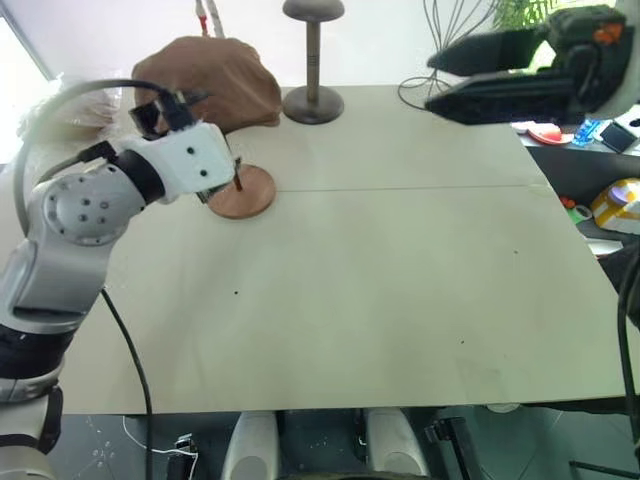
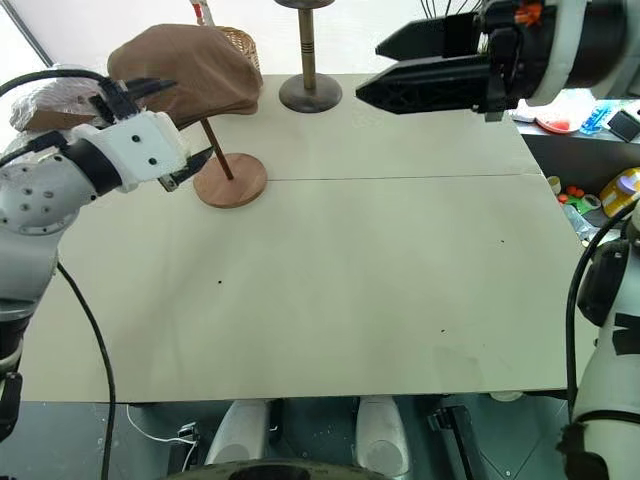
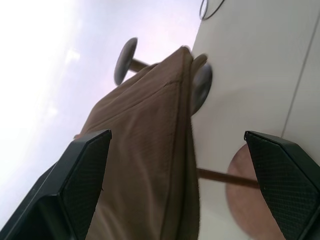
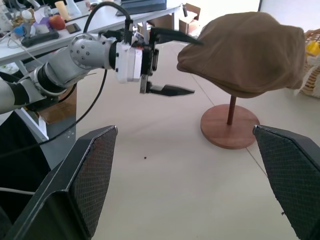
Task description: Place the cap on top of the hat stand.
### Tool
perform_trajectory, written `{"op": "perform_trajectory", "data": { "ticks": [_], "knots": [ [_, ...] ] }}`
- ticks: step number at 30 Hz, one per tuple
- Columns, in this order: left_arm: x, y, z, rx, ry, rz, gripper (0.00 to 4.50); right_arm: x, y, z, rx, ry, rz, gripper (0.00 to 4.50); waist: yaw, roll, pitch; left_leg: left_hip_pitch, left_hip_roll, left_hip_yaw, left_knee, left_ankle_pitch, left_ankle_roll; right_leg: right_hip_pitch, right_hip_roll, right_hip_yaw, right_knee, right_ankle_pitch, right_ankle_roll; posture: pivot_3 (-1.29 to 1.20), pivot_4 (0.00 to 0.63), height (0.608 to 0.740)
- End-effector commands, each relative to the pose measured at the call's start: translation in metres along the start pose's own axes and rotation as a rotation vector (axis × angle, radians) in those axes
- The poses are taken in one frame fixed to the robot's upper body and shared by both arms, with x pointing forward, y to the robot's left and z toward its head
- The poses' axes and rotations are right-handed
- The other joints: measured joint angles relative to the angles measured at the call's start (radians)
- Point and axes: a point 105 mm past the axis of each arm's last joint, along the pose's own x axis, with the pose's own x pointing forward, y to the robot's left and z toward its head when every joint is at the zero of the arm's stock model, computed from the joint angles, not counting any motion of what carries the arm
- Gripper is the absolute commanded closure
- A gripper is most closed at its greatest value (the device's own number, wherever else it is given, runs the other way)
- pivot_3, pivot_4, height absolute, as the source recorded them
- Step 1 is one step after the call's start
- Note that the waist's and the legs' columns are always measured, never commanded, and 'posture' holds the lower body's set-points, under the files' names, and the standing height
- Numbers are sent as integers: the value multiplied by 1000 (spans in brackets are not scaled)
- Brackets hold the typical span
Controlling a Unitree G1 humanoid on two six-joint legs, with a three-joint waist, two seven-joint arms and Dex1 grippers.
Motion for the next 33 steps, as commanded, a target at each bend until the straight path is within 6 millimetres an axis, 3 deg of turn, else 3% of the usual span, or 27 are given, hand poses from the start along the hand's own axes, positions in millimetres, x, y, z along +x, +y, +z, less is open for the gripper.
{"op": "perform_trajectory", "data": {
  "ticks": [1,11,20,28,33],
  "knots": [
    [0,14,5,84,16,85,0,-4,8,9,-66,-18,-1,59,0,0,0,0,0,0,0,0,0,0,0,0,0,0,0,0,150,728],
    [10,-3,3,95,40,52,0,-1,5,9,-71,-22,-6,59,1,0,0,0,0,0,1,0,0,0,0,0,0,-1,-2,0,150,728],
    [6,7,0,114,29,90,4451,0,5,8,-84,-17,-1,0,1,0,0,0,0,0,1,0,0,0,0,0,0,0,0,0,150,728],
    [-4,34,2,123,-48,186,4451,2,3,5,-80,-22,0,0,0,0,0,0,0,0,1,0,0,0,0,0,1,0,0,0,150,728],
    [-19,52,-1,27,-226,227,4451,5,-1,2,-77,-17,6,0,0,0,0,0,0,0,1,0,0,0,0,0,1,0,0,0,150,728]
  ]
}}
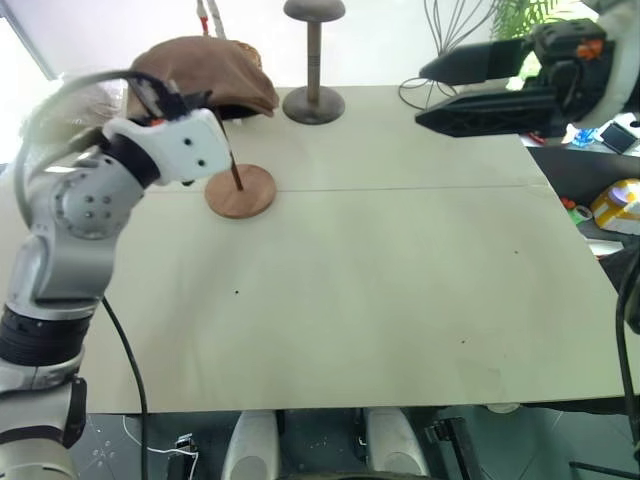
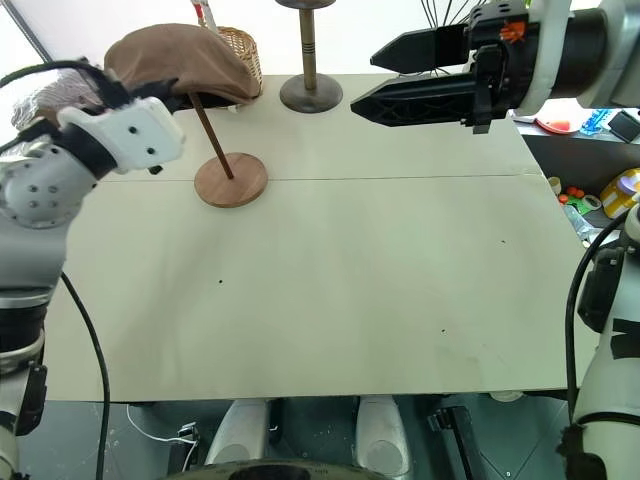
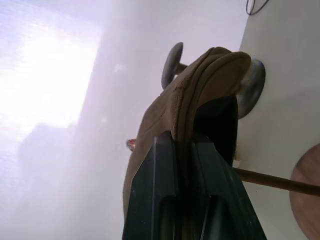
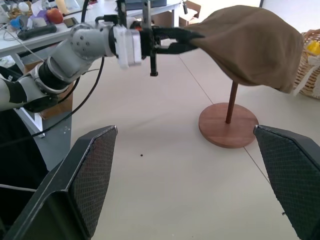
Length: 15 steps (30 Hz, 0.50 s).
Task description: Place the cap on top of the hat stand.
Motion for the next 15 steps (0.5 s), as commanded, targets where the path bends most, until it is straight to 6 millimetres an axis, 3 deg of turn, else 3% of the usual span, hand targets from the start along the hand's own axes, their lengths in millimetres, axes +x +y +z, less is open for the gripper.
{"op": "perform_trajectory", "data": {
  "ticks": [1,6,15],
  "knots": [
    [-14,28,3,3,-144,67,4451,-1,3,7,-44,-20,12,0,0,0,0,0,0,0,0,0,0,0,0,0,0,0,0,0,150,728],
    [-29,39,-4,57,-291,45,4451,2,0,6,-40,-20,18,0,-1,0,0,0,0,0,0,0,0,0,0,0,0,0,0,0,150,728],
    [-48,36,-28,164,-413,-64,4451,2,-3,2,-36,-8,12,0,1,0,0,0,0,0,0,0,0,0,0,0,0,0,0,0,150,728]
  ]
}}
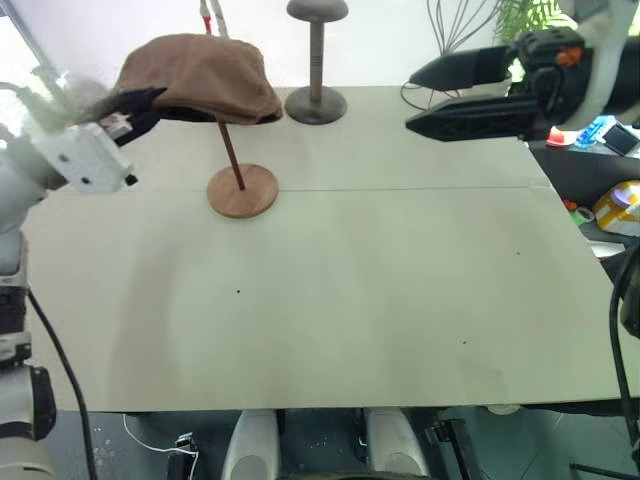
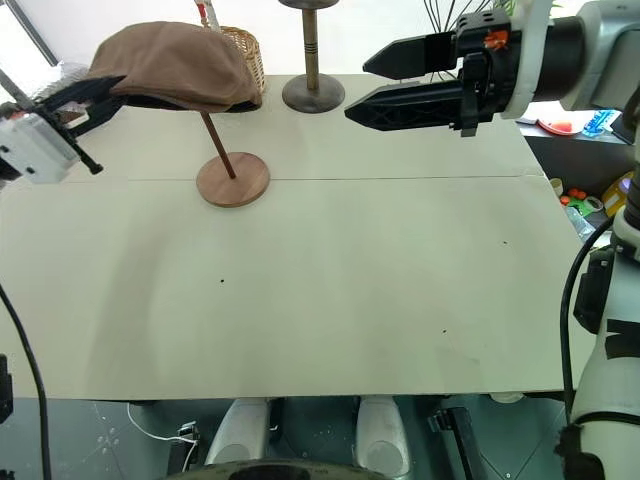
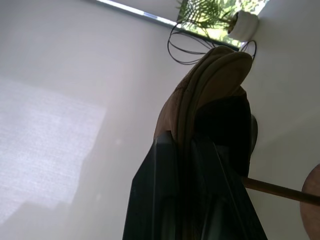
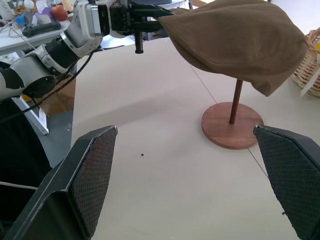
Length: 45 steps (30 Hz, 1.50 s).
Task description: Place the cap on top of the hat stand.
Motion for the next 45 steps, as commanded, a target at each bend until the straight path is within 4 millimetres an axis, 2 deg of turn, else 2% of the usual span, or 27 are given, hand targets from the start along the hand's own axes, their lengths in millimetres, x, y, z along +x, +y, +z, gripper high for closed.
{"op": "perform_trajectory", "data": {
  "ticks": [1,10,13,19,24,30,34,38,41,45],
  "knots": [
    [-7,12,3,82,-56,-16,4451,-5,4,6,-46,-12,-5,0,0,0,0,0,0,0,0,0,0,0,0,0,0,0,0,0,150,728],
    [-25,-1,-26,69,11,-93,4451,-9,8,11,-63,-7,-5,0,-5,0,0,0,0,0,0,0,0,0,0,0,0,0,0,0,150,728],
    [-30,-5,-31,33,35,-85,3316,-9,7,10,-62,-5,-13,0,-4,0,0,0,0,0,0,0,0,0,0,0,1,0,0,0,150,728],
    [-39,-6,-34,27,75,-67,130,-8,5,10,-58,-8,-17,0,-3,0,0,0,1,0,0,0,0,0,0,0,1,0,0,0,150,728],
    [-47,-11,-24,12,90,-35,55,-5,2,7,-48,-16,-13,0,-6,0,0,0,1,1,-1,0,0,-1,0,0,1,0,0,0,150,728],
    [-44,-29,6,-65,135,-7,55,-3,-1,7,-45,-27,-4,0,-6,0,0,0,2,2,-3,0,0,-1,0,0,0,-1,-3,0,150,728],
    [-43,-34,15,-299,227,-22,55,-7,-3,4,-50,-19,-13,0,-3,1,0,0,2,2,-3,0,0,-2,0,0,0,-2,-4,0,150,728],
    [-56,-42,25,-742,370,-211,55,-15,-11,0,-41,-17,-52,0,-8,1,0,0,3,2,-3,0,0,-2,0,0,0,-2,-5,0,150,728],
    [-69,-30,37,-1004,399,-292,55,-18,-14,-3,-42,-15,-59,0,-8,2,1,0,3,3,-3,0,-1,-3,0,0,-1,-2,-5,0,150,728],
    [-103,8,40,-1284,391,-305,55,-23,-21,-6,-43,-15,-77,0,-11,3,1,1,3,3,-3,0,0,-3,1,0,-1,-2,-5,0,150,728]
  ]
}}
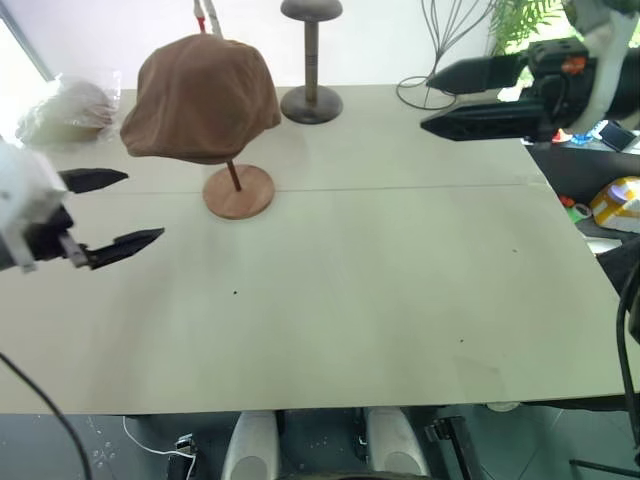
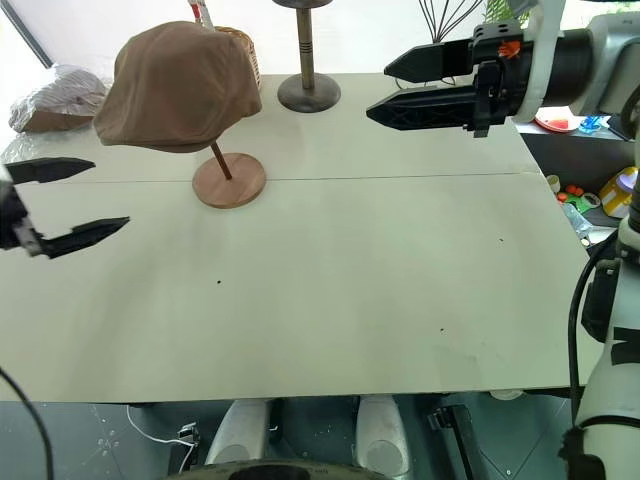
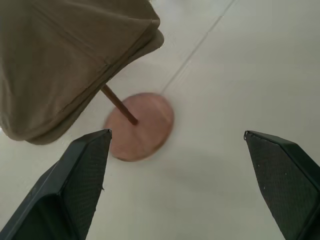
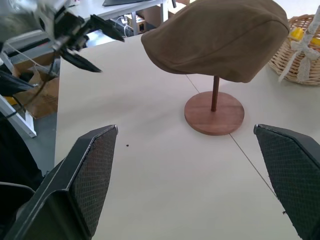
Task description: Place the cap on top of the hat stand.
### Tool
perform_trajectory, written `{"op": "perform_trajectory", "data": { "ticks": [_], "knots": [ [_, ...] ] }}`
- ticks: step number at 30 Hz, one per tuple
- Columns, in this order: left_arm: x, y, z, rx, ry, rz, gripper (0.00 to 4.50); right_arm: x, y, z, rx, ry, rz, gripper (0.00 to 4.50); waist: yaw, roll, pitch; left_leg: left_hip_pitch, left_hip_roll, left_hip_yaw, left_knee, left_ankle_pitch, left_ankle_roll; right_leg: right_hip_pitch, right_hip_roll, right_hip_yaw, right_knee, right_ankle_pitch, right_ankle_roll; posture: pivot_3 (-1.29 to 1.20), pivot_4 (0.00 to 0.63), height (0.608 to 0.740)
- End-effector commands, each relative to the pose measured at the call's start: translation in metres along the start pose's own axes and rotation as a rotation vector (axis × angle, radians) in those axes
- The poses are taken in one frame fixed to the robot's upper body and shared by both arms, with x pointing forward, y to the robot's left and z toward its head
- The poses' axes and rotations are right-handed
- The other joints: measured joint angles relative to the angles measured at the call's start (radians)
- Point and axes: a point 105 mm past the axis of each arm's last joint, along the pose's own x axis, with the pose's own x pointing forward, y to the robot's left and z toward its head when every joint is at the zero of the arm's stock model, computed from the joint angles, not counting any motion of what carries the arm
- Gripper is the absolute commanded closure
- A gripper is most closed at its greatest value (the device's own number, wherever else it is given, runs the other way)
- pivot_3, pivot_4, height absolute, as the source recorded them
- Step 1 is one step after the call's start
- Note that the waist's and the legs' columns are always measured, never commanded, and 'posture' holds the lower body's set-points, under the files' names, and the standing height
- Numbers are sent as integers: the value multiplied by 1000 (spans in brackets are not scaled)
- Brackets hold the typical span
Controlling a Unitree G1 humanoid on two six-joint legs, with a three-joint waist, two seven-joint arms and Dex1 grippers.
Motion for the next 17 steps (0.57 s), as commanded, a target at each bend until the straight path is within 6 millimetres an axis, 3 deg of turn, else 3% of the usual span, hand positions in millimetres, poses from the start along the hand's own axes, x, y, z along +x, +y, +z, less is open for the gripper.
{"op": "perform_trajectory", "data": {
  "ticks": [1,5,7,17],
  "knots": [
    [-45,8,20,-181,-47,-56,55,-11,-4,8,-43,-24,-28,0,-4,0,0,0,0,0,0,0,0,0,1,0,0,0,0,0,150,728],
    [-92,42,8,-281,8,83,55,-14,-7,7,-41,-30,-25,0,-17,1,0,0,0,0,-1,0,0,-1,1,0,0,0,0,0,150,728],
    [-104,47,6,-268,57,88,55,-14,-9,5,-39,-26,-29,0,-22,0,0,0,0,0,-2,0,0,-2,1,0,0,0,-1,0,150,728],
    [-105,63,33,-128,31,143,55,-11,-7,7,-50,-58,-13,0,-23,0,0,-2,0,2,-5,0,0,-5,0,0,0,0,-1,0,150,728]
  ]
}}
